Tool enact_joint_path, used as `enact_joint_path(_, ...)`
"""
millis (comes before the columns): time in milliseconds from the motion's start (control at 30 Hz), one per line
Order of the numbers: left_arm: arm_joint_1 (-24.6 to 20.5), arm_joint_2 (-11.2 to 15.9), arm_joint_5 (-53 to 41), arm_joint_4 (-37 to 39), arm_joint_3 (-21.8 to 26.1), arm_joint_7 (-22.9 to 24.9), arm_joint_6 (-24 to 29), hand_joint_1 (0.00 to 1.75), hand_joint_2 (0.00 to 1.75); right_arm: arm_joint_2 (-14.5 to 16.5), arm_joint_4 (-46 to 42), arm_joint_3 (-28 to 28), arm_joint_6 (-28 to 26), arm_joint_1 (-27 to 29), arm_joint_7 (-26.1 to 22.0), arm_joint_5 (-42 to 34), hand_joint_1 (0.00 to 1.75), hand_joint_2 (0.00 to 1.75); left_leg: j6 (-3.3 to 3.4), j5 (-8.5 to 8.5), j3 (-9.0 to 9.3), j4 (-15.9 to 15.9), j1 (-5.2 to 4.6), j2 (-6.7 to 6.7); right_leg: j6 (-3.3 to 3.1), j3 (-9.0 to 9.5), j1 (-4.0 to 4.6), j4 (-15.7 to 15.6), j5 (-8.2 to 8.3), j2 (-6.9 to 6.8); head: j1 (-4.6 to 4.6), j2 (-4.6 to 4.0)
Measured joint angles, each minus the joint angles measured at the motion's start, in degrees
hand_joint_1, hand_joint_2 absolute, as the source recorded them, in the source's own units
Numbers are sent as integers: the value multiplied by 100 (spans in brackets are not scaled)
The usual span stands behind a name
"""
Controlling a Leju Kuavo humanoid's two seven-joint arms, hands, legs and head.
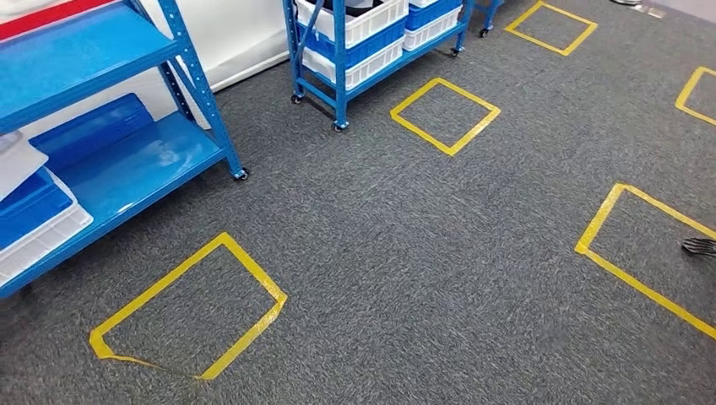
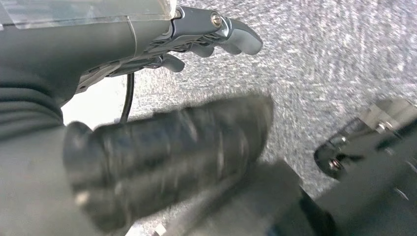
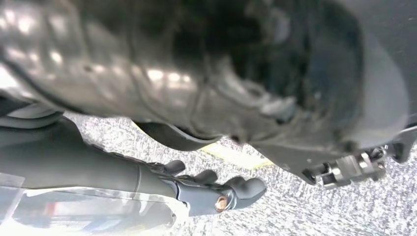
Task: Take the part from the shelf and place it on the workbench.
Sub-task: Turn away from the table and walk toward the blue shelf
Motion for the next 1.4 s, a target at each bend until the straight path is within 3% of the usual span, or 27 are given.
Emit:
enact_joint_path(67, 18, 2, -26, 0, -6, -83, 184, 0, 0, 0, -1, 0, 15, -16, -20, -128, 0, 0, 67, 11, 15, -23, 5, -127, 61, 12, -28, 68, -90, 82, 20, 0)
enact_joint_path(100, 20, 3, -46, 0, -8, -167, 348, 0, 0, 1, -1, 0, 20, -20, -46, -195, 0, 0, 101, 18, 22, -35, 12, -188, 82, -55, -42, 237, -206, 221, 27, 0)
enact_joint_path(167, 11, 2, -113, 0, -8, -384, 749, 0, 0, 1, -1, 0, 100, -14, -61, -331, 0, 0, 147, 21, 24, -42, 7, -318, 89, -379, -44, 904, -543, 524, 43, 0)
enact_joint_path(233, 0, 1, -195, 0, -15, -564, 1063, 0, 0, 0, 0, -1, 262, -5, -2, -421, 0, 0, 173, 18, 28, -42, -17, -479, 59, -738, -25, 1533, -717, 610, 48, 0)
enact_joint_path(267, 2, 1, -238, 0, -24, -615, 1152, 0, 0, 0, 1, -2, 361, -11, 37, -422, 0, 0, 178, 17, 36, -42, -28, -563, 31, -807, -14, 1593, -642, 624, 49, 0)
enact_joint_path(300, 4, 1, -277, 0, -36, -632, 1200, 0, 0, -1, 2, -2, 445, -18, 76, -383, 0, 0, 180, 16, 46, -42, -36, -649, -7, -775, 1, 1437, -461, 649, 48, 0)
enact_joint_path(367, 4, -24, -339, 0, -70, -561, 1168, 0, 0, -5, 5, 9, 581, -28, 147, -205, 0, 0, 177, 17, 58, -42, -40, -802, -106, -523, 34, 742, -6, 863, 46, 0)
enact_joint_path(400, 1, -44, -338, 0, -88, -507, 1086, 0, 0, -8, 7, 30, 615, -26, 180, -108, 0, 0, 170, 19, 53, -38, -41, -876, -149, -396, 42, 414, 137, 995, 43, 0)
enact_joint_path(467, -6, -91, -292, -1, -121, -421, 787, 0, 0, -18, 9, 96, 670, -32, 243, 44, 0, 0, 128, 39, 27, -49, -23, -1001, -193, -272, 54, 102, 195, 1136, 40, 0)
enact_joint_path(533, -3, -110, -250, -2, -136, -327, 453, 0, 0, -21, 8, 163, 668, -59, 313, 162, 0, 0, 68, 63, 14, -84, -12, -1086, -211, -210, 46, -5, 210, 1023, 42, 0)
enact_joint_path(600, -1, -119, -234, -2, -138, -202, 297, 0, 0, -22, 7, 205, 554, -67, 369, 208, 0, 0, 16, -49, -50, 45, -35, -821, -242, -111, 13, -148, 264, 877, 23, 0)
enact_joint_path(667, -26, -128, -225, -2, -139, -126, 307, 0, 0, -24, 7, 219, 415, -43, 385, 131, 0, 0, -36, -355, -318, 591, -33, -457, -265, -55, 5, -218, 287, 704, -7, 0)
enact_joint_path(733, -46, -132, -215, -2, -142, -123, 387, 0, 0, -24, 7, 219, 362, -22, 334, -40, 0, 0, -97, -579, -638, 1211, 4, -368, -273, -53, 7, -208, 268, 522, -18, 0)
enact_joint_path(767, -40, -133, -192, -2, -143, -146, 440, 0, 0, -24, 7, 219, 366, -19, 277, -144, 0, 0, -128, -554, -688, 1308, 24, -352, -267, -53, 2, -194, 252, 441, -17, 0)
enact_joint_path(800, -26, -132, -152, -2, -143, -179, 498, 0, 0, -24, 7, 219, 377, -19, 208, -234, 0, 0, -157, -437, -634, 1202, 43, -327, -254, -52, -8, -174, 231, 370, -17, 0)
enact_joint_path(867, 1, -127, -15, -1, -141, -239, 609, 0, 0, -26, 7, 219, 392, -22, 80, -305, 0, 0, -193, -108, -282, 535, 54, -162, -197, -49, -24, -105, 169, 246, -20, 0)
enact_joint_path(900, 6, -126, 68, -1, -137, -247, 663, 0, 0, -30, 7, 219, 385, -24, 40, -270, 0, 0, -177, 0, -119, 226, 44, -78, -156, -51, -20, -60, 129, 193, -23, 0)
enact_joint_path(967, 6, -128, 228, -2, -122, -209, 738, 0, 0, -37, 7, 231, 358, -34, 10, -96, 0, 0, -91, 37, 19, -43, 16, -11, -82, -41, 7, -12, 73, 100, -16, 0)
enact_joint_path(1033, 23, -126, 332, -1, -103, -131, 782, 0, 0, -39, 5, 281, 346, -57, 27, 97, 0, 0, 8, 50, 23, -50, 12, -138, -26, -6, 7, -16, 50, 30, -10, 0)
enact_joint_path(1067, 35, -125, 367, -1, -97, -101, 803, 0, 0, -39, 4, 314, 338, -69, 42, 170, 0, 0, 44, 61, 32, -69, 17, -192, 8, 0, -7, 15, 9, 78, -6, 0)
enact_joint_path(1133, 39, -127, 408, -1, -89, -77, 843, 0, 0, -39, 2, 373, 300, -81, 95, 264, 0, 0, 120, 90, 48, -108, 36, -300, 61, -131, -39, 351, -232, 331, 11, 0)
enact_joint_path(1167, 37, -132, 421, -1, -85, -78, 864, 0, 0, -39, 2, 403, 274, -79, 128, 302, 0, 0, 142, 97, 42, -114, 36, -357, 71, -282, -46, 682, -417, 482, 23, 0)
enact_joint_path(1233, 34, -149, 436, -2, -68, -81, 902, 0, 0, -39, 2, 468, 232, -72, 190, 352, 0, 0, 169, 106, 23, -113, 26, -488, 69, -637, -44, 1394, -708, 599, 29, 0)
enact_joint_path(1267, 39, -156, 450, -2, -55, -81, 918, 0, 0, -39, 2, 497, 223, -73, 211, 369, 0, 0, 172, 108, 20, -110, 20, -563, 60, -728, -41, 1556, -709, 609, 28, 0)
enact_joint_path(1300, 45, -162, 466, -1, -40, -85, 933, 0, 0, -39, 2, 522, 221, -75, 229, 381, 0, 0, 172, 110, 21, -105, 17, -644, 44, -722, -38, 1512, -598, 619, 28, 0)
enact_joint_path(1333, 51, -166, 490, -1, -23, -92, 951, 0, 0, -42, 2, 548, 228, -79, 243, 397, 0, 0, 170, 111, 24, -101, 17, -728, 20, -617, -36, 1259, -396, 650, 29, 0)
enact_joint_path(1400, 53, -183, 537, -2, 11, -101, 971, 0, 0, -60, 3, 603, 242, -75, 290, 408, 0, 0, 145, 121, 18, -87, 15, -889, -47, -295, -39, 499, -5, 918, 27, 0)
